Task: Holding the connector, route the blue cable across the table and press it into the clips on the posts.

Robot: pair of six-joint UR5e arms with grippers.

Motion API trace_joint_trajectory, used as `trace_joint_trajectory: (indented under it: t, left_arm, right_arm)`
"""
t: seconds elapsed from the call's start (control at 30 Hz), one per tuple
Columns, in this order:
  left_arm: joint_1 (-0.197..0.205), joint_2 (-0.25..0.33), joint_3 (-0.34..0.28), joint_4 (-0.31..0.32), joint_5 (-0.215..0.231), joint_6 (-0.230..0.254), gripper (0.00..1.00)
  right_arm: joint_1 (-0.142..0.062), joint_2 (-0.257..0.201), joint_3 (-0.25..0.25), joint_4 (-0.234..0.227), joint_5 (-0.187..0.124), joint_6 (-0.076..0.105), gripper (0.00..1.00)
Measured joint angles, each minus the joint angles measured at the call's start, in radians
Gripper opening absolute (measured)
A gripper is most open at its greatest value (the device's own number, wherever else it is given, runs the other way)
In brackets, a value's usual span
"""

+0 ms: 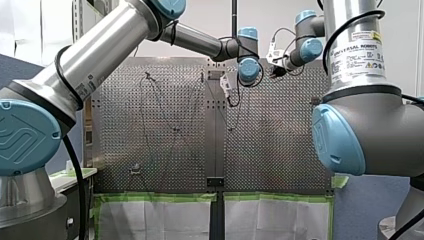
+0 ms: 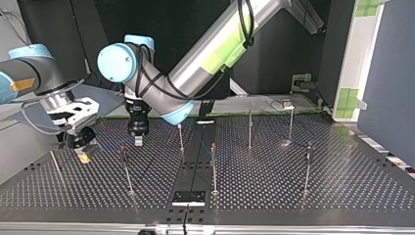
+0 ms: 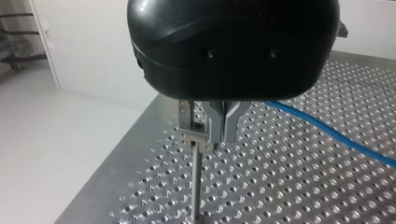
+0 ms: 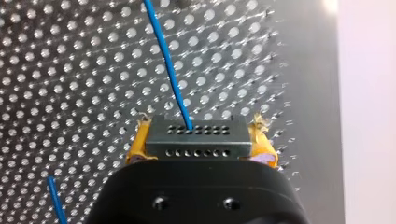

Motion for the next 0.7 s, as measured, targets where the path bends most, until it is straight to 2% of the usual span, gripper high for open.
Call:
trace_joint_trajectory:
  t: [0.27, 0.7]
  left_arm:
    - [0.012, -0.002, -0.004, 0.018, 0.062, -0.002, 0.0]
    - [0.066, -0.025, -0.012, 0.065, 0.143, -0.002, 0.0]
  right_arm:
    - [-0.001, -0.004, -0.004, 0.001, -0.006, 0.011, 0.0]
    - [-0.001, 0.023, -0.005, -0.004, -0.006, 0.016, 0.0]
